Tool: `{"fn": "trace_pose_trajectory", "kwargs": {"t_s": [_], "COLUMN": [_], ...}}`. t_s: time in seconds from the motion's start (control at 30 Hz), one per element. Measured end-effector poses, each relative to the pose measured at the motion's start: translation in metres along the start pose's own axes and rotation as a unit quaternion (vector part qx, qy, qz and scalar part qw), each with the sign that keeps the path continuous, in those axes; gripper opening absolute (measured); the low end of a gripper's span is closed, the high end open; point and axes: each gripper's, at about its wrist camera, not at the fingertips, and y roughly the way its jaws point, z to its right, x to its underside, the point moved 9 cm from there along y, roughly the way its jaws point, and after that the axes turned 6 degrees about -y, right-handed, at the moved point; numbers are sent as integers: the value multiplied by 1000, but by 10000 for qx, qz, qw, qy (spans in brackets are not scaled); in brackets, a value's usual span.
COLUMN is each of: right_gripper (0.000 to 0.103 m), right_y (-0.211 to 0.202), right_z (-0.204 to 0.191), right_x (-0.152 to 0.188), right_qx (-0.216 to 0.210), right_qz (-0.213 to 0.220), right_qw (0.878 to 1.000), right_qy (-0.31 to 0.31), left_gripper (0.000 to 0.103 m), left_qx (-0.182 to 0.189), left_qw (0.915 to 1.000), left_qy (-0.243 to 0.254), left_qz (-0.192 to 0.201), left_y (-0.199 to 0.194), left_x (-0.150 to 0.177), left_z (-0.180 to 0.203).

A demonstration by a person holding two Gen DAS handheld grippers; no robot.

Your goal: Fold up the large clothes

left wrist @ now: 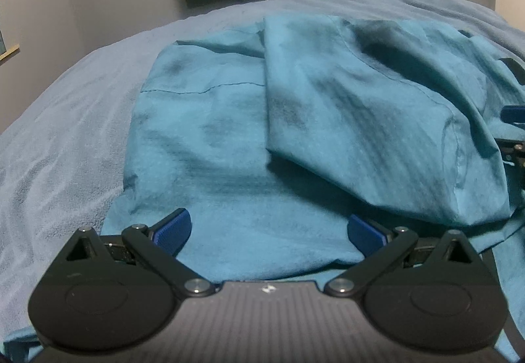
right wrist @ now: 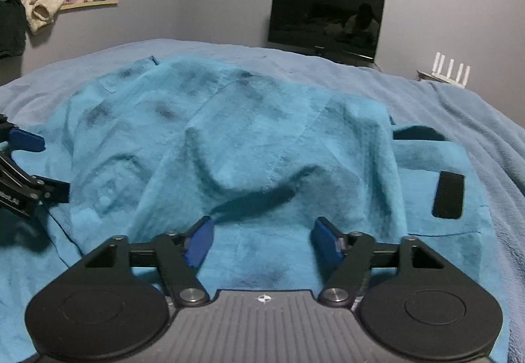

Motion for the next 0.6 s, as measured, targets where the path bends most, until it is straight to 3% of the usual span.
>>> {"fn": "trace_pose_trajectory", "kwargs": {"t_s": [0.1,0.2,0.43,0.6], "right_gripper": [76,76,83,86], "right_y": [-14,-54,-166,-235], "right_z": [9,23,46,51], "right_x": [0,-10,-31,-10], "right_qx": [25,90,270,335], "right_qz": [29,168,400,239], "right_qw": [9995,9986,9988,9980], "right_qy": [305,501,112,-486], "left_gripper": [103,103,103,103], "left_qx": [-20,35,-1,85], "left_qw": [10000,9998,9940,9847], "left_qy": [-14,-90,-403,-698], "left_qz": [45,199,1019,1593], "left_y": [-11,-31,-104,-157], "left_x": [1,0,-14,-14], "left_z": [-2,-4,-13,-14]}}
